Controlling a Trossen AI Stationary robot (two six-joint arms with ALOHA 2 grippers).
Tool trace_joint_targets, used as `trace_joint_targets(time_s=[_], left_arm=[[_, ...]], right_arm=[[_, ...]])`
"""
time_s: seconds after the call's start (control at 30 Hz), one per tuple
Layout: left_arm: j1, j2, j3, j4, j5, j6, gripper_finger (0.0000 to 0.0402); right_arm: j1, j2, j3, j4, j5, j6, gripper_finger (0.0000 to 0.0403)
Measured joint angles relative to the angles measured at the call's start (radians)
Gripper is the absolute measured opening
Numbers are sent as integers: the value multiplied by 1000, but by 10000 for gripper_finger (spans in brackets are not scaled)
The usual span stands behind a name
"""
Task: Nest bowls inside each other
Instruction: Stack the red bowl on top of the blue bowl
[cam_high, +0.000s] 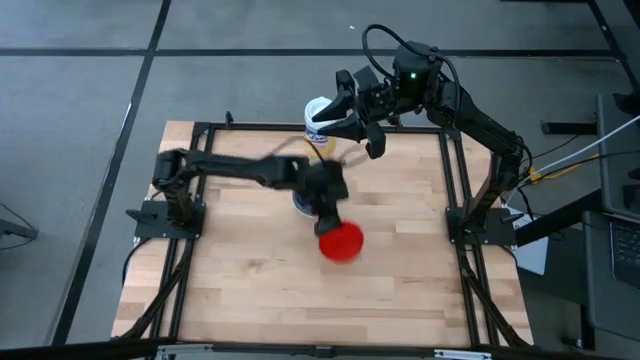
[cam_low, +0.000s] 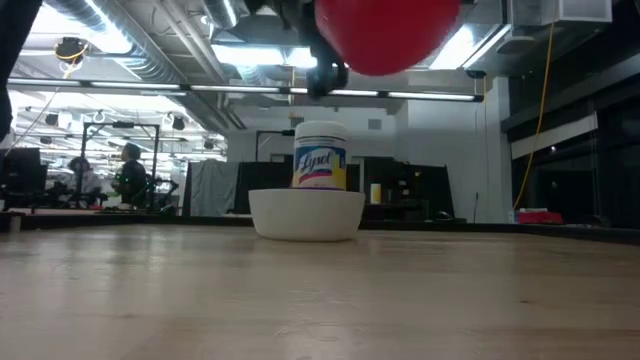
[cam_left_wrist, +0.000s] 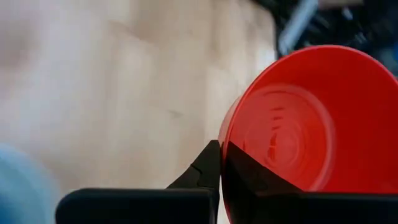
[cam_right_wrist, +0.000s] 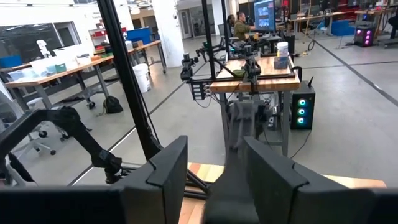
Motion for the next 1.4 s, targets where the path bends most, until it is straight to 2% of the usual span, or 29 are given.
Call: trace_joint_targets(time_s=[0.1,0.23,0.3,0.43,0.73,0.93,1.07,1.4], left_arm=[[56,-51,21,-39,-136,-4,3],[140,-85,27,-222,-328,45,3],[174,-85,26,-331,-391,81,3],[222,-81,26,-419,-462,147,3],[290,-49,19,-391,-465,227,2],[295,-31,-57,-311,-423,226,2],[290,-31,-116,-226,-407,213,2],[295,-33,-202,-140,-406,193,2]], right_arm=[[0,0,0,16,0,0,154],[0,0,0,47,-2,23,161],[0,0,0,53,-3,23,164],[0,0,0,58,-3,30,166],[0,0,0,86,0,53,147],[0,0,0,94,2,62,139],[0,0,0,94,8,71,142],[0,0,0,98,9,69,157]])
